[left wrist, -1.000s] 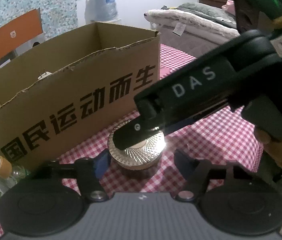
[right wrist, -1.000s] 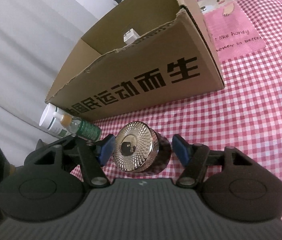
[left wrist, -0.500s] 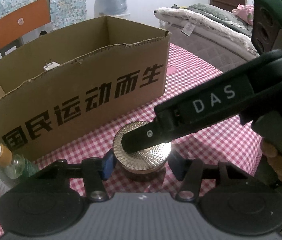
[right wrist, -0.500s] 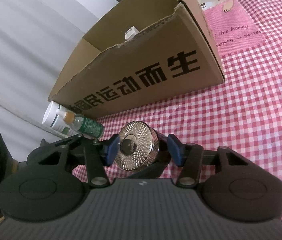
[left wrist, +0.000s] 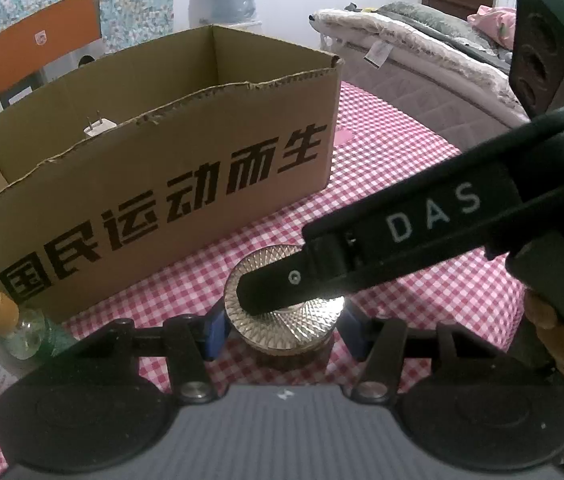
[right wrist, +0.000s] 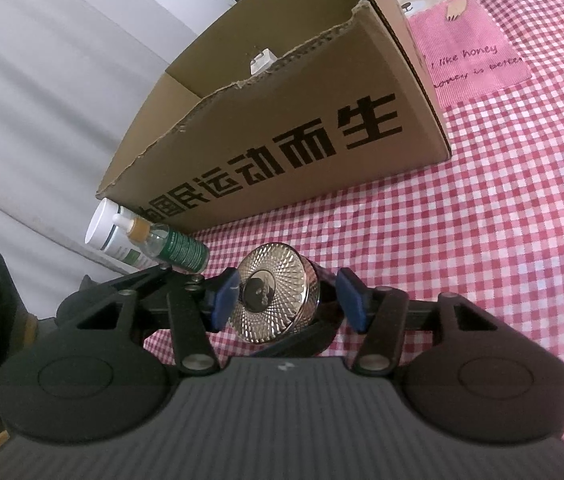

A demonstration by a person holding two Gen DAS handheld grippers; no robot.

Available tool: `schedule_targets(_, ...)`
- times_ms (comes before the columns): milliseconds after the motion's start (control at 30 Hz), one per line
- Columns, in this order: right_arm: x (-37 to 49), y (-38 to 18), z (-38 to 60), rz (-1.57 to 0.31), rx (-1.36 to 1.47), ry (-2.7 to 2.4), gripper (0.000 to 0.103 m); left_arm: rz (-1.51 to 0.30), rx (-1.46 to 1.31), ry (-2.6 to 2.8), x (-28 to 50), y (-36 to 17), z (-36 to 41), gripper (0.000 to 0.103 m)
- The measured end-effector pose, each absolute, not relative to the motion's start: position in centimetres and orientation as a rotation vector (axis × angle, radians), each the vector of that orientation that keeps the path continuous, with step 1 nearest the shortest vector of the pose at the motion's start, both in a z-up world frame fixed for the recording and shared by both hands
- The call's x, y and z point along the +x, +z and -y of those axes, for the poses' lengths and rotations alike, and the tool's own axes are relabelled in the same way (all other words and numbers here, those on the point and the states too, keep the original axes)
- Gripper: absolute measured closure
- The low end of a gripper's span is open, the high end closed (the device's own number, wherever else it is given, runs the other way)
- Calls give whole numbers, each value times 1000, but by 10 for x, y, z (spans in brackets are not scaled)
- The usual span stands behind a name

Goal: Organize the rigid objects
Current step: 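Close the right gripper around the gold-lidded jar and lift it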

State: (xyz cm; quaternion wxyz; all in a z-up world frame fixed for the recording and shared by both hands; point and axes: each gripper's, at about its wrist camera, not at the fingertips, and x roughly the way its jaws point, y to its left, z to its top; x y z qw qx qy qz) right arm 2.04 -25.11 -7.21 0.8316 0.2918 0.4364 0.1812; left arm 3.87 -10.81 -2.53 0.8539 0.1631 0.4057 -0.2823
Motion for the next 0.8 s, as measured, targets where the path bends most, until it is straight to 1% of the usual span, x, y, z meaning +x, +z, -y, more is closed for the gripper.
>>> schedule_targets(533,22,-76,254,-928,626,399,44,-868,335,-588,43,-27,111,45)
schedule_targets(800,23,-77,252,-926,612,403,43,-871,325,-585,44,-27,112,46)
